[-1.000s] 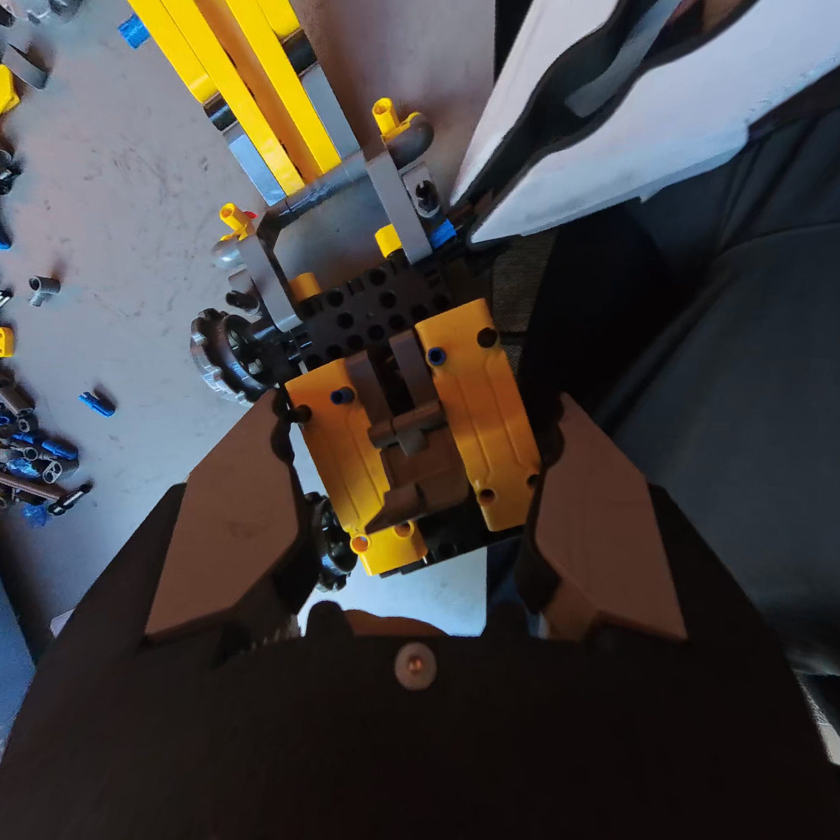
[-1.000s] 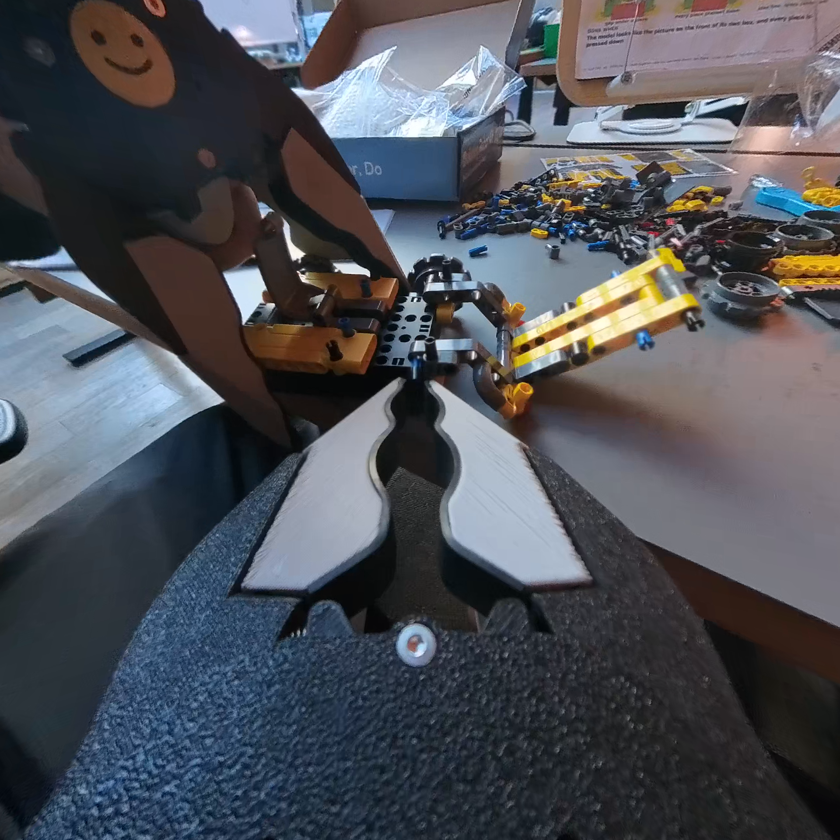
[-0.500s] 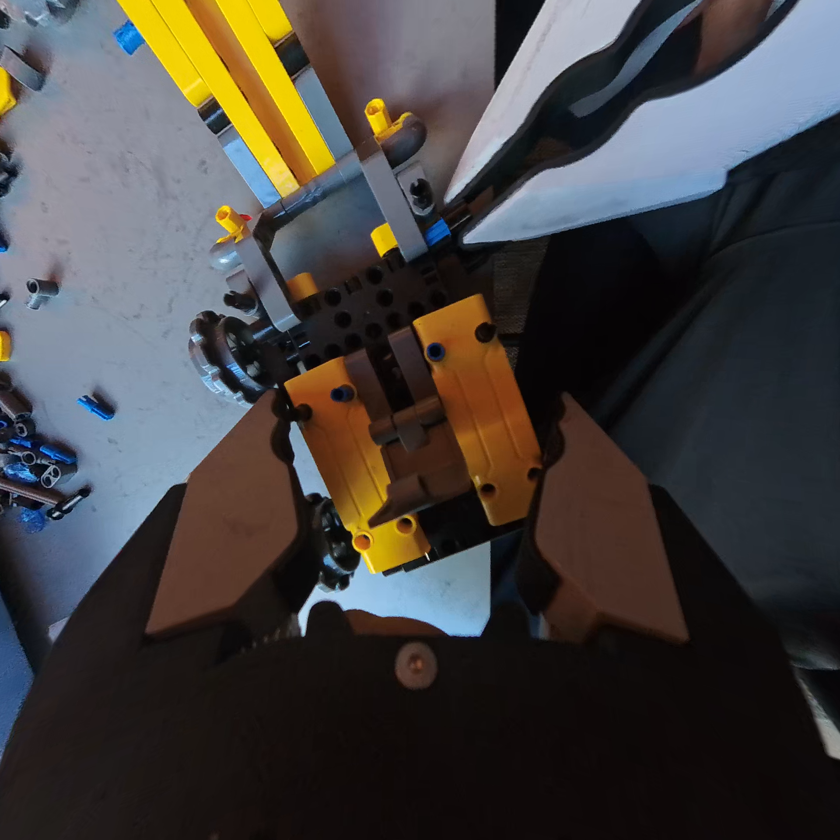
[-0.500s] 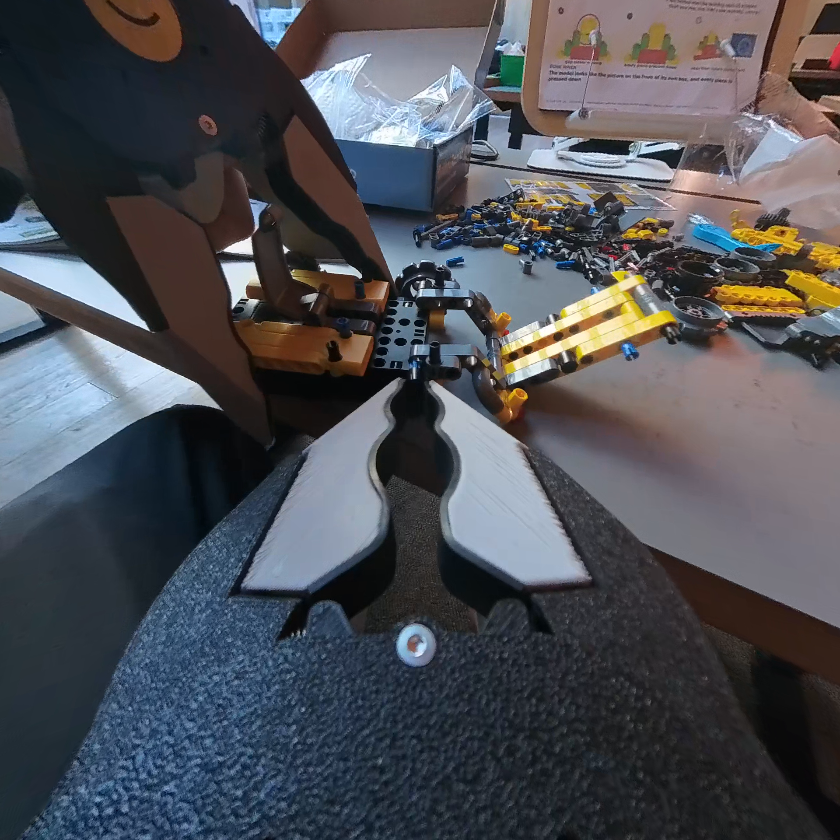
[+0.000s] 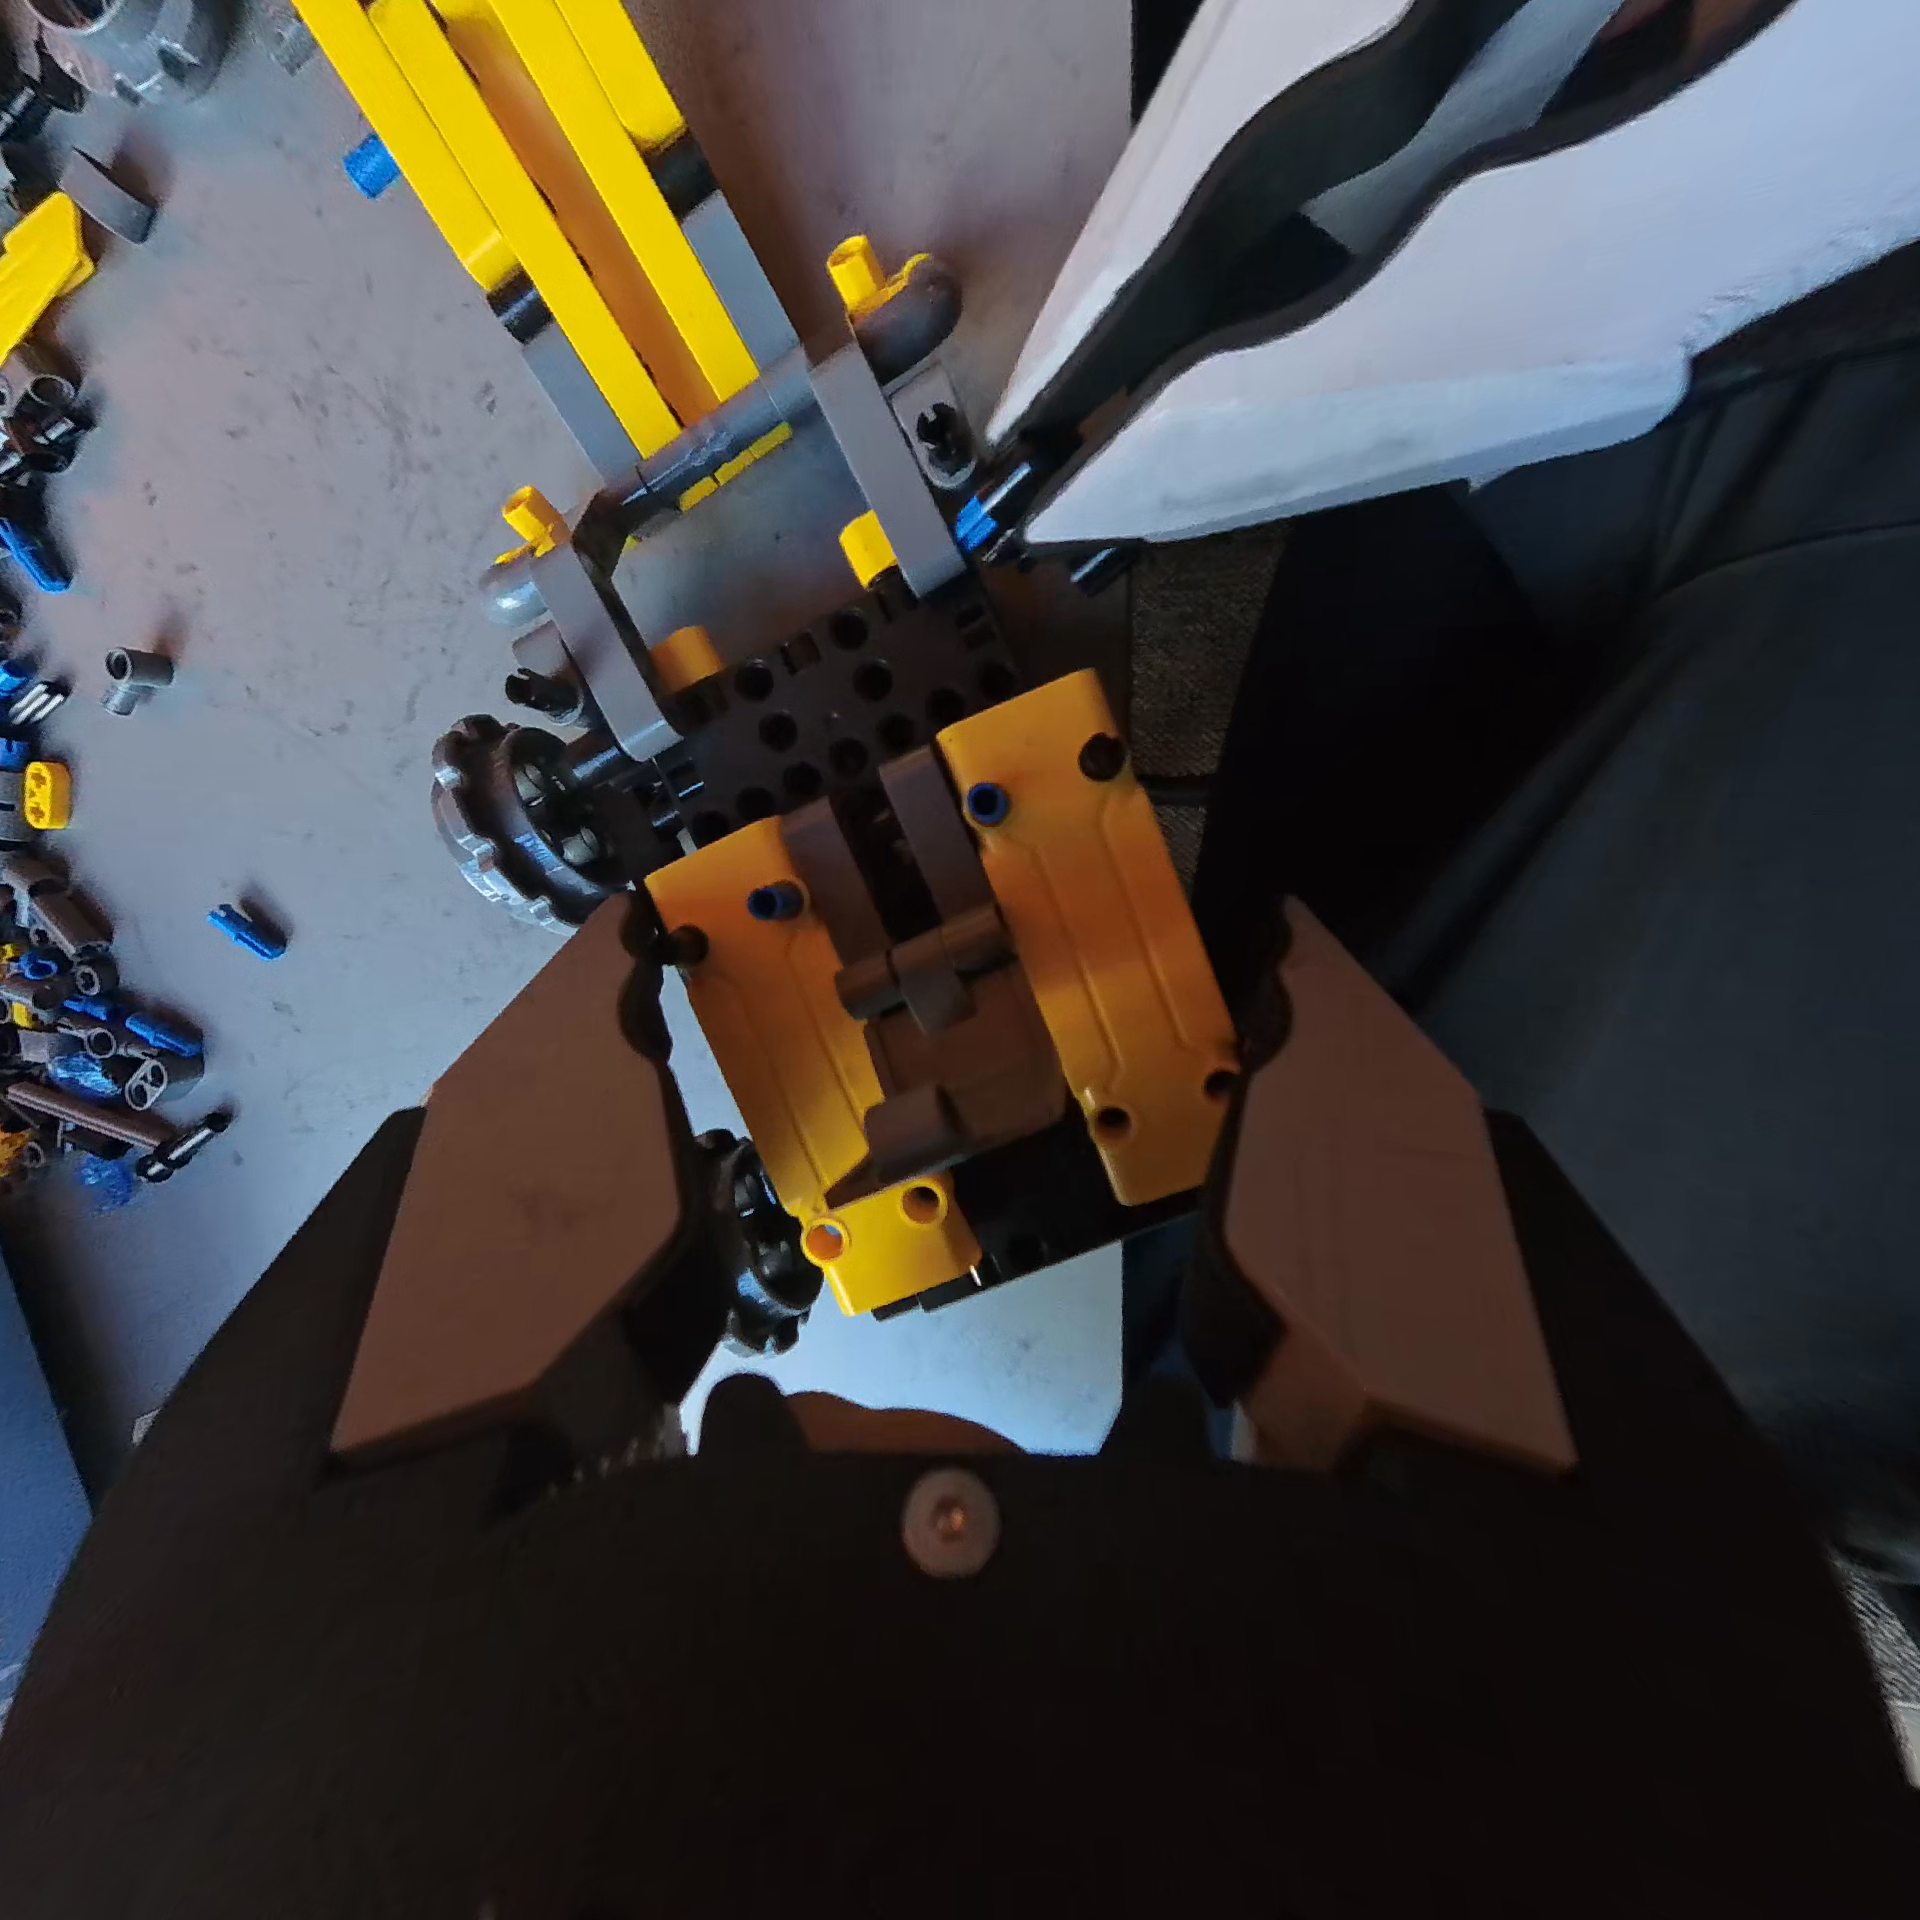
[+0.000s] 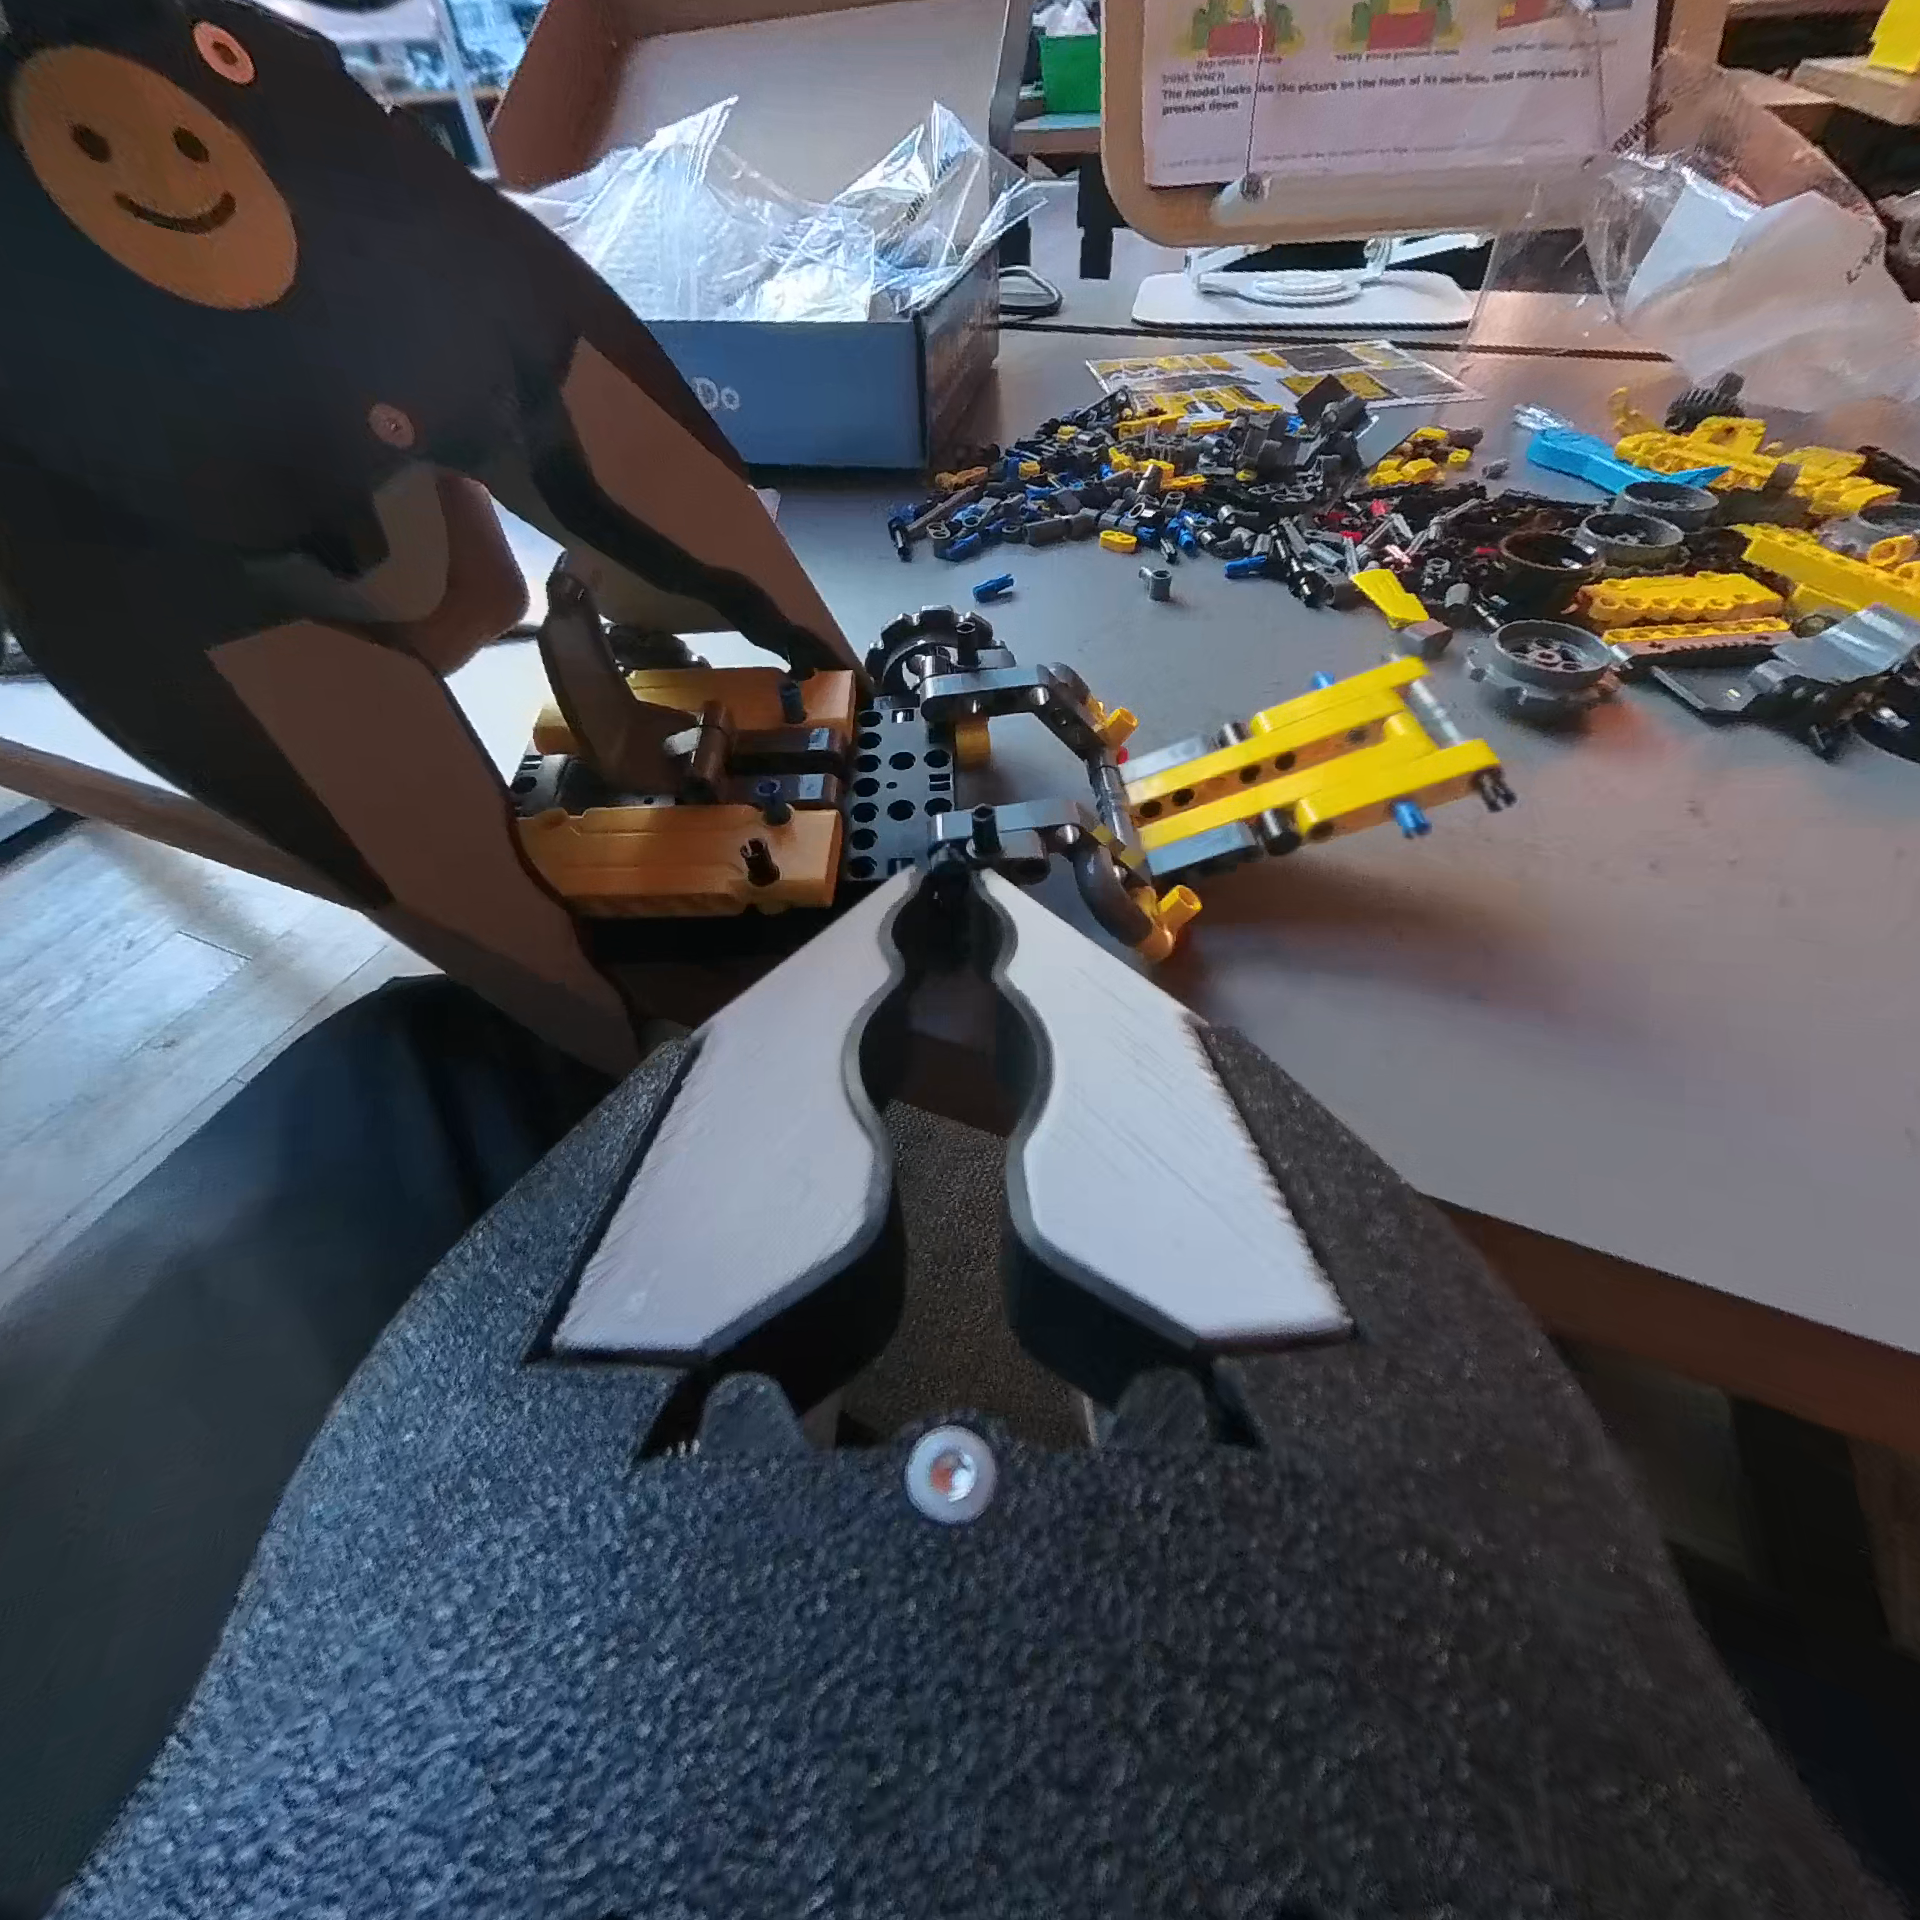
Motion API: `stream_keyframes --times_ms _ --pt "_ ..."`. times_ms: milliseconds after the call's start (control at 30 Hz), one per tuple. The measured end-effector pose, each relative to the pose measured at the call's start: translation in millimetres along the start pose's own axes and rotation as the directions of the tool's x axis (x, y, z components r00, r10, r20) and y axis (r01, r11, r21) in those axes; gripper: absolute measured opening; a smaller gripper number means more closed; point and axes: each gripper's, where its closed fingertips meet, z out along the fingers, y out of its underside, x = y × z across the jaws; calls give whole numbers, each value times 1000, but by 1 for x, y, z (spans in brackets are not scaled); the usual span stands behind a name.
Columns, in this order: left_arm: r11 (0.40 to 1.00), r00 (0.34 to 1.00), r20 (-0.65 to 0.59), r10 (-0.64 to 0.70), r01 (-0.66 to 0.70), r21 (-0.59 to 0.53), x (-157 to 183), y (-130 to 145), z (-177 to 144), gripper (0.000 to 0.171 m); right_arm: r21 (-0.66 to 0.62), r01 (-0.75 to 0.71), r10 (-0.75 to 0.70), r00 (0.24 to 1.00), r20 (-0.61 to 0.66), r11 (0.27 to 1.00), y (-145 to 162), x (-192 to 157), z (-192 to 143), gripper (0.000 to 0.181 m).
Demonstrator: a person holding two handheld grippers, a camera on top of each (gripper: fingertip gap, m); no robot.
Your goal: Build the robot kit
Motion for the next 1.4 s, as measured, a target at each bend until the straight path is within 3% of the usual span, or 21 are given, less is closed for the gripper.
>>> stream_keyframes --times_ms 767,967,1400 --pt "999 999 37 36 -36 -17 -4 3 4 112 -49 90 -89 996 8 995 14 2 7 6" --pt "999 998 44 39 -38 -19 -3 3 4 112 -21 -8 9 999 50 1000 14 1 7 7" --pt "999 998 39 50 -50 -8 -3 3 4 111 42 -11 10 999 40 999 4 3 1 6"
